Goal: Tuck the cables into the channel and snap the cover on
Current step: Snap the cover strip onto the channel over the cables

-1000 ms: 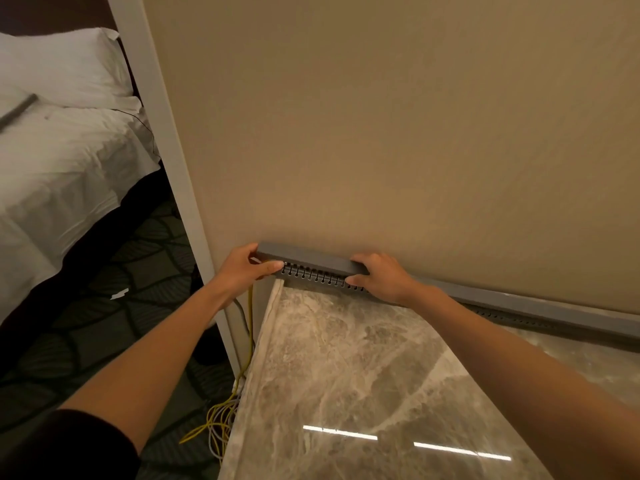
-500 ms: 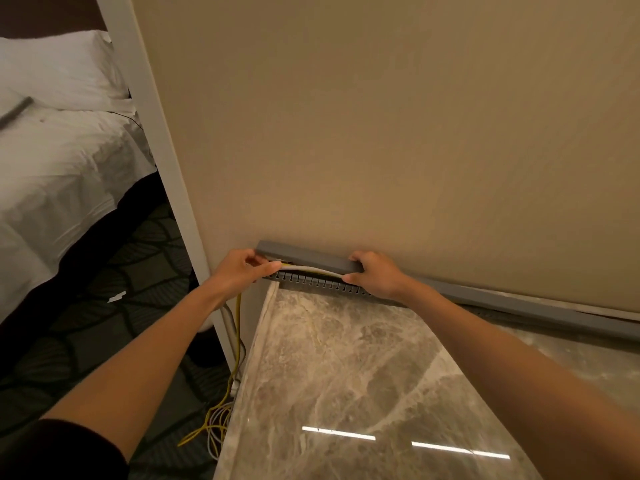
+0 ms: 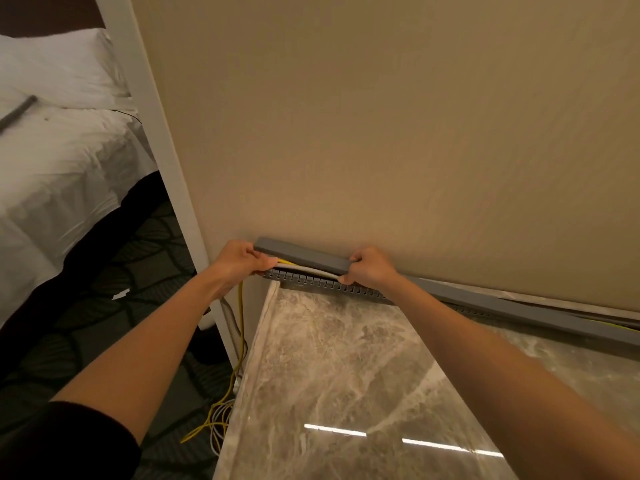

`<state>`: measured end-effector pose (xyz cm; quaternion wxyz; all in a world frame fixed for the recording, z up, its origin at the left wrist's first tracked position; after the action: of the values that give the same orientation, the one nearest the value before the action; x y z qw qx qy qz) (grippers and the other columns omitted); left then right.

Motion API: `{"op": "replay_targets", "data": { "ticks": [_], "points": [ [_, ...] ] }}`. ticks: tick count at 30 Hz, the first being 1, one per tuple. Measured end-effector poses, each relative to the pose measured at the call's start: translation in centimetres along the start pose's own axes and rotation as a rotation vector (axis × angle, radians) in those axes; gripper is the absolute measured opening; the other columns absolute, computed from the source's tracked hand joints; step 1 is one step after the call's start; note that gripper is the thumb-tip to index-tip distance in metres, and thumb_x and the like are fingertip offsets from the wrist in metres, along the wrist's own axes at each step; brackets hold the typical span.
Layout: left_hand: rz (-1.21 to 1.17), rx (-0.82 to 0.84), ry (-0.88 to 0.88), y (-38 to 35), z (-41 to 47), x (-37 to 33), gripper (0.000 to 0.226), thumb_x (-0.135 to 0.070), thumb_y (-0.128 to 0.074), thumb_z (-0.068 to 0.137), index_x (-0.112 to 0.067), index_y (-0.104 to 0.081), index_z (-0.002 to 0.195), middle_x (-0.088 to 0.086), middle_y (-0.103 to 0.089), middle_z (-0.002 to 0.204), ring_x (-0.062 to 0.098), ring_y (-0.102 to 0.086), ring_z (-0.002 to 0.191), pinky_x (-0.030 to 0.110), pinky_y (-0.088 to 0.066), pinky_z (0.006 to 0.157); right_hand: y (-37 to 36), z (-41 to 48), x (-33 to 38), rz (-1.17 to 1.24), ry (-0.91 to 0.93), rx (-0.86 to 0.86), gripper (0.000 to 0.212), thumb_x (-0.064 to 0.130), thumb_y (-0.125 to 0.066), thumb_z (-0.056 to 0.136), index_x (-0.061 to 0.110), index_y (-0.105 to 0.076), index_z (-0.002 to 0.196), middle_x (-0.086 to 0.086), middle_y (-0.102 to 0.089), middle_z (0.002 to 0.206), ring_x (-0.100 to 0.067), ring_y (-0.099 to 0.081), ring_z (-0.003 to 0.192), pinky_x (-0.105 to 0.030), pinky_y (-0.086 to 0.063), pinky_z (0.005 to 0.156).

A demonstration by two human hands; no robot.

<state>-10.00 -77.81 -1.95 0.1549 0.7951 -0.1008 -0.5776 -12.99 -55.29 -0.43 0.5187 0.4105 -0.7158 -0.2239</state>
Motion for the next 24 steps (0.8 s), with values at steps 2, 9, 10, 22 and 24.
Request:
{"op": "replay_targets", "data": {
  "ticks": [2,9,10,22,24],
  "points": [
    [0.0,0.014,0.046,0.1,0.1,0.5,0.026,-0.014,-0.069,0.079,0.009,-0.064,0.093,0.013,-0.064,0.084,0.018,-0.057,0.077,0.023,-0.044,0.069,-0.2,0.1,-0.3,0.011,-0.021,-0.007,0.029,0.012,-0.073,0.076,0.008,-0.047,0.062,-0.007,-0.044,0.065,-0.02,-0.042,0.065,-0.027,-0.028,0.056],
    [-0.111,0.011,0.059,-0.1,-0.1,1.5,0.016,-0.011,-0.062,0.085,-0.004,-0.063,0.099,0.011,-0.063,0.094,0.017,-0.059,0.078,0.022,-0.047,0.065,-0.4,0.4,-1.3,0.093,-0.04,-0.013,0.052,0.015,-0.074,0.076,0.014,-0.031,0.047,-0.002,-0.032,0.052,-0.017,-0.032,0.053,-0.029,-0.021,0.053],
    [-0.109,0.021,0.049,-0.3,-0.2,1.5,0.016,-0.011,-0.059,0.087,-0.006,-0.062,0.103,0.01,-0.064,0.095,0.014,-0.06,0.074,0.02,-0.048,0.061,-0.4,0.3,-1.3,0.095,-0.026,-0.018,0.047,0.016,-0.074,0.077,0.012,-0.036,0.049,-0.004,-0.035,0.055,-0.019,-0.035,0.057,-0.029,-0.023,0.055],
    [-0.076,-0.033,-0.098,-1.2,-1.1,2.2,0.022,-0.01,-0.063,0.084,-0.002,-0.063,0.105,0.0,-0.062,0.084,0.012,-0.058,0.08,0.007,-0.047,0.063,0.6,-1.3,-1.2,-0.089,0.313,-0.105,0.03,0.021,-0.068,0.082,-0.005,-0.068,0.097,-0.01,-0.051,0.09,-0.022,-0.047,0.086,-0.026,-0.032,0.071],
    [-0.096,-0.052,-0.104,-1.4,-1.1,2.3,0.025,-0.007,-0.062,0.085,0.003,-0.062,0.108,-0.001,-0.06,0.082,0.014,-0.057,0.08,0.01,-0.046,0.066,0.9,-1.6,-0.9,-0.194,0.348,-0.112,0.032,0.021,-0.065,0.085,-0.004,-0.066,0.104,-0.015,-0.056,0.099,-0.027,-0.051,0.095,-0.029,-0.033,0.075]
  ]
}}
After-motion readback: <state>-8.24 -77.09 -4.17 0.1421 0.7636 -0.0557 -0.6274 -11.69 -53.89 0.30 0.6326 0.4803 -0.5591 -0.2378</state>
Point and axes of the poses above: each hand's wrist, its own z-axis towards the middle knuckle, its own y-axis out of the back of the hand, x = y × z, the point moved 3 cm from there along z, towards the middle knuckle
